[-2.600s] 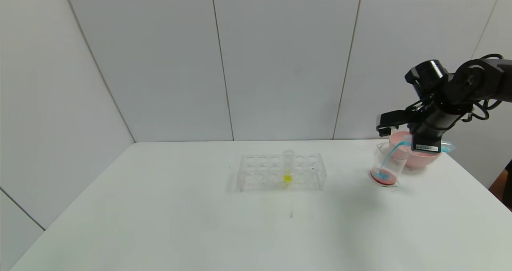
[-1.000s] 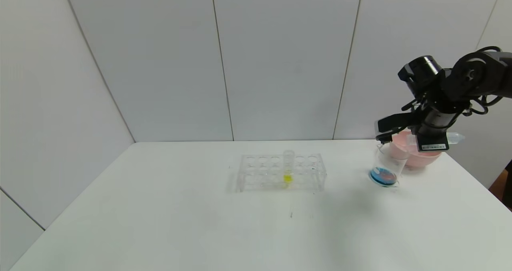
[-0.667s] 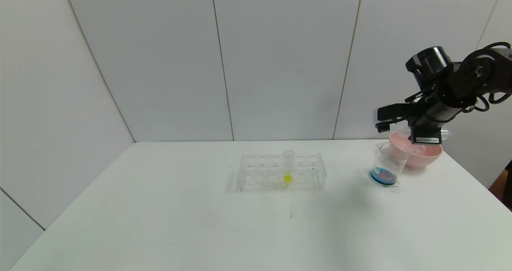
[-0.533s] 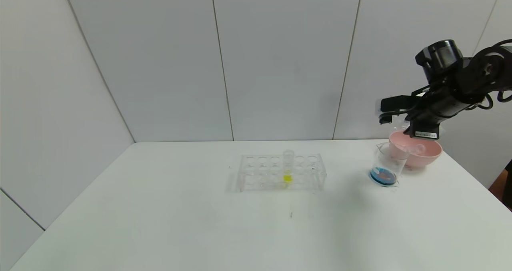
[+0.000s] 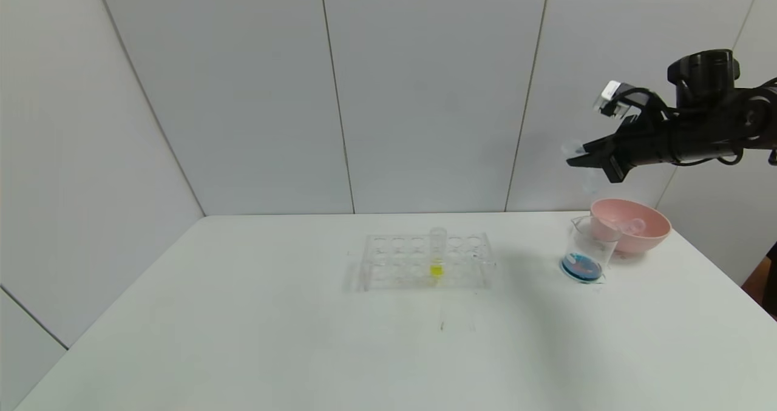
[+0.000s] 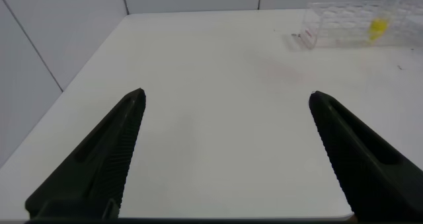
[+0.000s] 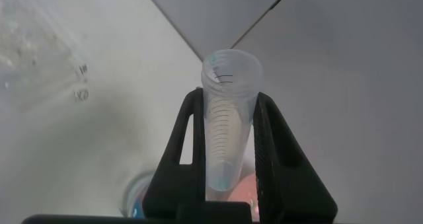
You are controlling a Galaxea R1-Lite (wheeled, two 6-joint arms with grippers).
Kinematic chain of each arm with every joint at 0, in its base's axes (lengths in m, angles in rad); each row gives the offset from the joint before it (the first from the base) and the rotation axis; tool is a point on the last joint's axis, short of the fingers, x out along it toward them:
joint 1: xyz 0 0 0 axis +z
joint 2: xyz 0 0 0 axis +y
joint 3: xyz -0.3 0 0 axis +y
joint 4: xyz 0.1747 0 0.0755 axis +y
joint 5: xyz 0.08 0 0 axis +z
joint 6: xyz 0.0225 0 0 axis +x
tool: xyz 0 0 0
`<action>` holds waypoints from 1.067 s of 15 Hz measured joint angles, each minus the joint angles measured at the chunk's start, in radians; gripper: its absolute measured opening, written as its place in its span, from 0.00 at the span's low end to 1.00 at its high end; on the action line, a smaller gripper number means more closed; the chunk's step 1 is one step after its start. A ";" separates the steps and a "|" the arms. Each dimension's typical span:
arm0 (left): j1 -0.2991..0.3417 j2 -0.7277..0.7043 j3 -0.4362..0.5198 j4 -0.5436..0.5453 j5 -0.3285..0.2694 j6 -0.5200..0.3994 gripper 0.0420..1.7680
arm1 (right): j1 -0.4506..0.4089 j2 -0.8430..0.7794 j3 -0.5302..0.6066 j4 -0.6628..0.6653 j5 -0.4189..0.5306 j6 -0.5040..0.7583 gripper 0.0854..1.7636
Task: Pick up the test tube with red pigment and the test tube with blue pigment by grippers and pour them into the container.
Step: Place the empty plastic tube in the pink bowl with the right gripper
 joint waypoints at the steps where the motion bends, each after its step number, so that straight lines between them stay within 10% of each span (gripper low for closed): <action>1: 0.000 0.000 0.000 0.000 0.000 0.000 1.00 | -0.003 0.001 0.012 -0.095 0.036 0.109 0.24; 6: 0.000 0.000 0.000 0.000 0.000 0.000 1.00 | -0.030 -0.041 0.293 -0.664 0.073 0.523 0.24; 16: 0.000 0.000 0.000 0.000 0.000 0.000 1.00 | -0.170 -0.159 0.825 -1.140 0.062 0.684 0.24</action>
